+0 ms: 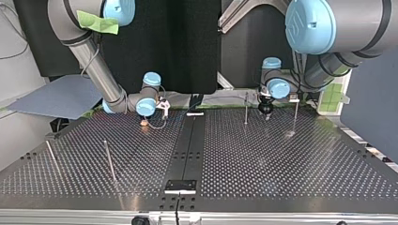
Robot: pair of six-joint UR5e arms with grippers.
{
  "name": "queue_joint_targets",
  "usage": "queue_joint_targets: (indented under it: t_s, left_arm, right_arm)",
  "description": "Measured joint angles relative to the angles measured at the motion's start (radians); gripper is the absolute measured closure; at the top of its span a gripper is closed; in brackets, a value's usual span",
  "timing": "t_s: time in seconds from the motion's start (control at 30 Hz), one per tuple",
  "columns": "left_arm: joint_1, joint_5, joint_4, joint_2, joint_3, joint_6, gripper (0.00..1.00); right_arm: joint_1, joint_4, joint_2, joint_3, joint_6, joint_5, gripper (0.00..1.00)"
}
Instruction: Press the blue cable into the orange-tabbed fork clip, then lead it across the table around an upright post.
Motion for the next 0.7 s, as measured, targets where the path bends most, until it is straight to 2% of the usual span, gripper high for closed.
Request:
queue_joint_targets:
  t_s: [0.17, 0.33, 0.43, 0.57, 0.7]
  left_arm:
    - [-0.010, -0.046, -0.046, 0.000, -0.006, 0.047, 0.18]
    - [-0.014, -0.091, -0.087, 0.000, -0.037, 0.092, 0.18]
    - [-0.019, -0.116, -0.093, 0.000, -0.047, 0.117, 0.18]
    - [-0.023, -0.133, -0.094, 0.000, -0.064, 0.152, 0.18]
    - [-0.027, -0.119, -0.072, 0.000, -0.091, 0.179, 0.18]
  right_arm:
    - [0.001, 0.003, 0.000, 0.000, 0.000, 0.000, 1.00]
    - [0.001, 0.006, 0.001, 0.000, 0.000, 0.000, 1.00]
    - [0.001, 0.006, 0.001, 0.001, 0.000, 0.000, 1.00]
    - [0.002, 0.007, 0.001, 0.002, 0.000, 0.000, 1.00]
    - [0.003, 0.010, 0.001, 0.003, 0.000, 0.000, 1.00]
